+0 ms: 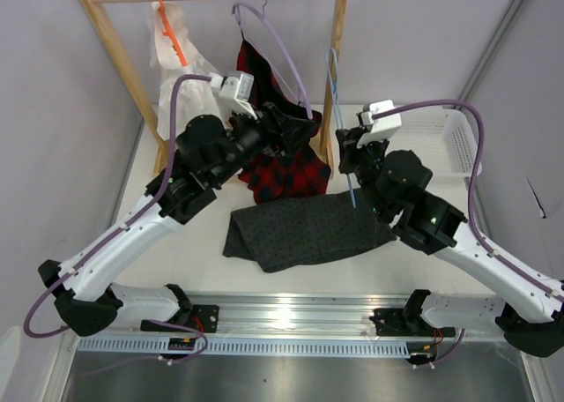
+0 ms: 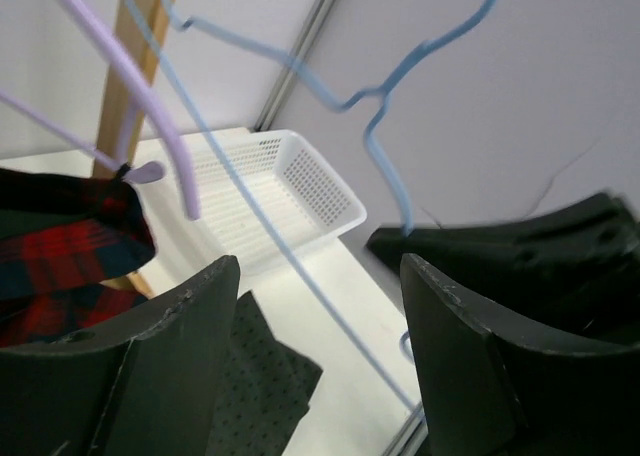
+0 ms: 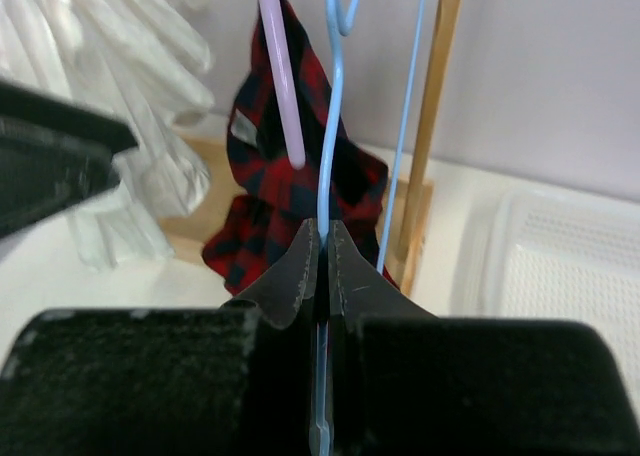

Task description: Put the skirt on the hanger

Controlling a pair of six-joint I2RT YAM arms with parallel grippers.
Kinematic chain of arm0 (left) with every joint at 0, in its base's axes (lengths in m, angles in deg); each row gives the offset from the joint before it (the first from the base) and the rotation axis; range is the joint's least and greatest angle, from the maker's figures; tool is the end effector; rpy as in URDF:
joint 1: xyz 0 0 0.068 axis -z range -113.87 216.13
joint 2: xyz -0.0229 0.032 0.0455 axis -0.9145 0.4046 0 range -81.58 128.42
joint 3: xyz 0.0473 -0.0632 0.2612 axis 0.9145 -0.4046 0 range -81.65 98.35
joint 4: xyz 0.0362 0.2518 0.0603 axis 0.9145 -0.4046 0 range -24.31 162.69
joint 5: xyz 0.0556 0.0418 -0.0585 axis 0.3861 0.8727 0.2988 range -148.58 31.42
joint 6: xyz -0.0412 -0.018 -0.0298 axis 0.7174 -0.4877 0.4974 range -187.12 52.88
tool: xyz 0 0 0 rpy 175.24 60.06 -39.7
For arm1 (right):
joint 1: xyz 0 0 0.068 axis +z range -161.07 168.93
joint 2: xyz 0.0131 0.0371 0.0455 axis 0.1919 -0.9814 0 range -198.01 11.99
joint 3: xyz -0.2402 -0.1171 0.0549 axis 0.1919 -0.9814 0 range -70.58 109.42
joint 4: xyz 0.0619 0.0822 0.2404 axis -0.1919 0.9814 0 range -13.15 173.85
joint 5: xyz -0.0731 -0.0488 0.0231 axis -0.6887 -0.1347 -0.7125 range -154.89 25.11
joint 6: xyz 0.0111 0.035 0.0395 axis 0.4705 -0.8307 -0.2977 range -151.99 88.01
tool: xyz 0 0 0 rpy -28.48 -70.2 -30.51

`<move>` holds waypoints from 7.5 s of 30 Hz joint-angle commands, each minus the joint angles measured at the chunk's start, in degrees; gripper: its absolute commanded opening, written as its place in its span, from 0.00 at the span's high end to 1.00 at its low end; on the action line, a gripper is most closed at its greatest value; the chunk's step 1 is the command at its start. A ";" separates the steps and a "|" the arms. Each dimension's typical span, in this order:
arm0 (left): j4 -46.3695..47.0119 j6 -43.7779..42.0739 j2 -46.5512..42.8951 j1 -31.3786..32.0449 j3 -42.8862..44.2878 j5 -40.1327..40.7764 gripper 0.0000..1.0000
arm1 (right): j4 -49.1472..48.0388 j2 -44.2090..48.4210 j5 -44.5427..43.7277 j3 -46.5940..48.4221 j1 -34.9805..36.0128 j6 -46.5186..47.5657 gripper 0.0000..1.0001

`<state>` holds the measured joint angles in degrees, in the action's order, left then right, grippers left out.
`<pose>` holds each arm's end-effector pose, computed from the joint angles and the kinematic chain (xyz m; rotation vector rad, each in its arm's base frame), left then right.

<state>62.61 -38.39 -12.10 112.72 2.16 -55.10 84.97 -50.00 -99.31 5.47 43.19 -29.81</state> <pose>0.1796 -0.1868 0.4876 0.1943 1.5701 -1.0026 0.1461 0.1684 0.4749 -0.2400 1.4729 0.2946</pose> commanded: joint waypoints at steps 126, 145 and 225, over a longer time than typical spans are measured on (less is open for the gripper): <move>-0.80 -17.74 -3.09 8.96 -15.42 -0.31 1.00 | 40.93 9.44 32.02 -3.36 -40.16 -26.08 0.35; 17.98 -13.09 -0.22 11.42 -38.36 -20.45 1.00 | 37.50 17.78 40.57 -22.42 -42.66 -32.41 0.44; 31.36 -9.92 13.85 8.61 -40.49 -15.79 1.00 | 17.19 16.82 24.13 -47.40 -31.58 -42.34 1.00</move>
<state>92.00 -47.65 3.22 121.88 -40.18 -68.80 100.62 -34.51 -73.36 -46.24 11.33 -72.72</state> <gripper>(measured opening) 0.025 0.034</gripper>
